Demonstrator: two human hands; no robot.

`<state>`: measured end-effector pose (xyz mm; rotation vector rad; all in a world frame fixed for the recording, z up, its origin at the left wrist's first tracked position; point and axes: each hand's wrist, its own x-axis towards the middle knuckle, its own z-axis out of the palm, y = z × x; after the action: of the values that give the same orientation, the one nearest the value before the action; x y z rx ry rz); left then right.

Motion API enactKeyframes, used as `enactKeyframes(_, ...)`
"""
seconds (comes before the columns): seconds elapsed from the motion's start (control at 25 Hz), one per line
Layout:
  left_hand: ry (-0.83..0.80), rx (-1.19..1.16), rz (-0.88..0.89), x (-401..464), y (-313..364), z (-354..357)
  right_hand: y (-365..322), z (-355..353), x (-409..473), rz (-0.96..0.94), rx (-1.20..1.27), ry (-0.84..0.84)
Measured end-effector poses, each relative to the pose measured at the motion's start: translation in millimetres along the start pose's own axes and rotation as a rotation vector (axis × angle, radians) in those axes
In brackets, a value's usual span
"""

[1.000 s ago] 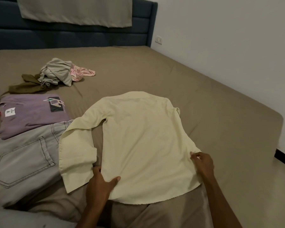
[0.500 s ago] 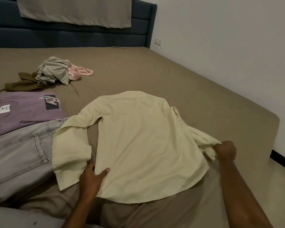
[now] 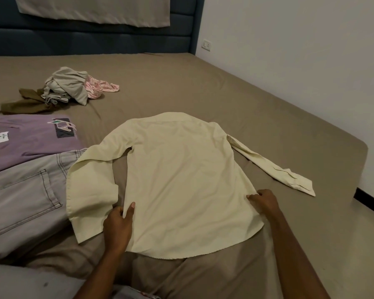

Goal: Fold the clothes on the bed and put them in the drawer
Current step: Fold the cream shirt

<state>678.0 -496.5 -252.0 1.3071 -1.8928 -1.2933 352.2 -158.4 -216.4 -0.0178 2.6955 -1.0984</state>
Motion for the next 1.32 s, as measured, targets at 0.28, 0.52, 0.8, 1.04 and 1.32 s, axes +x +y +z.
enactKeyframes(0.28, -0.102, 0.029, -0.03, -8.4, -4.5, 1.7, 31.7, -26.3, -5.5, 0.049, 0.155, 0.053)
enactKeyframes(0.52, -0.042, -0.053, 0.012, -23.1, 6.3, -8.5, 39.4, -30.0, -10.9, 0.023, 0.142, 0.269)
enactKeyframes(0.8, -0.545, -0.285, -0.43, -24.8, -4.7, -17.2, 43.3, -1.1, -34.4, 0.083, -0.289, 0.333)
enactKeyframes(1.04, -0.766, -0.388, -0.555, -28.9, 0.5, -33.7, 48.8, -43.5, -39.2, 0.095, 0.139, 0.158)
enactKeyframes(1.32, -0.752, 0.002, -0.563, -35.1, 9.3, -41.4, 66.8, -4.9, -58.9, -0.01, -0.273, 0.434)
